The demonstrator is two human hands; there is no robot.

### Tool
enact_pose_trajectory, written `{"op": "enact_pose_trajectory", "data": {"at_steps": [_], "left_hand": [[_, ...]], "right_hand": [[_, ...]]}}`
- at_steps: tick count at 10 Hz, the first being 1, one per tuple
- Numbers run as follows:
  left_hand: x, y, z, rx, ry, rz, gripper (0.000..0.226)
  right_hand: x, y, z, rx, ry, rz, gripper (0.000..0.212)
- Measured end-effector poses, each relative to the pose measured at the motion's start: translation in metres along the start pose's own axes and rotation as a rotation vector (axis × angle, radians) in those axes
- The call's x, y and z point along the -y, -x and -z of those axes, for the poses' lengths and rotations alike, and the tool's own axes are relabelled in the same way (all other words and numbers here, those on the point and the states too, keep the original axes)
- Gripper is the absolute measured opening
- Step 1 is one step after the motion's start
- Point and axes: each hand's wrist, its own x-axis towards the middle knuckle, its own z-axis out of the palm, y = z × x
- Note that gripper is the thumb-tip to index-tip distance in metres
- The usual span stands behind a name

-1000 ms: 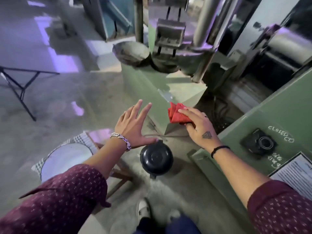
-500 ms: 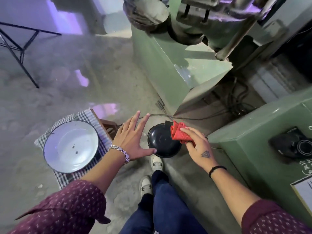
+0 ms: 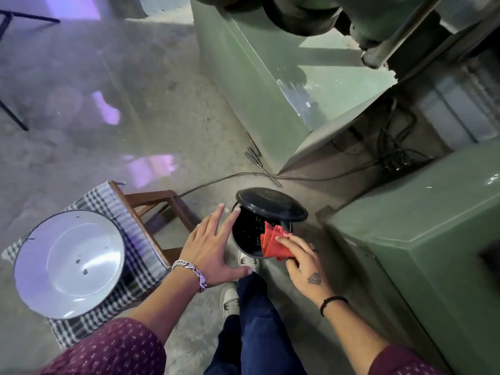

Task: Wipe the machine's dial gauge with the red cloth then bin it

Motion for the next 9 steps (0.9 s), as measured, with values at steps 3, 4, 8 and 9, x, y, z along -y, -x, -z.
{"op": "enact_pose_trajectory", "data": {"at_steps": [3, 4, 8, 9], "left_hand": [[0.008, -0.048, -0.017, 0.021, -0.021, -0.011, 0.143], [0.011, -0.052, -0.026, 0.017, -0.017, -0.01, 0.144], [0.022, -0.03, -0.03, 0.06, -0.069, 0.038, 0.149], [0.022, -0.024, -0.027, 0.035, -0.089, 0.045, 0.15]], "right_hand": [[-0.036, -0.026, -0.036, 0.142, 0.008, 0.012, 0.065], [-0.037, -0.038, -0.045, 0.155, 0.013, 0.032, 0.064], [-0.028, -0.055, -0.042, 0.297, 0.37, 0.029, 0.131], [-0.025, -0.052, -0.033, 0.228, 0.362, 0.021, 0.131]]}}
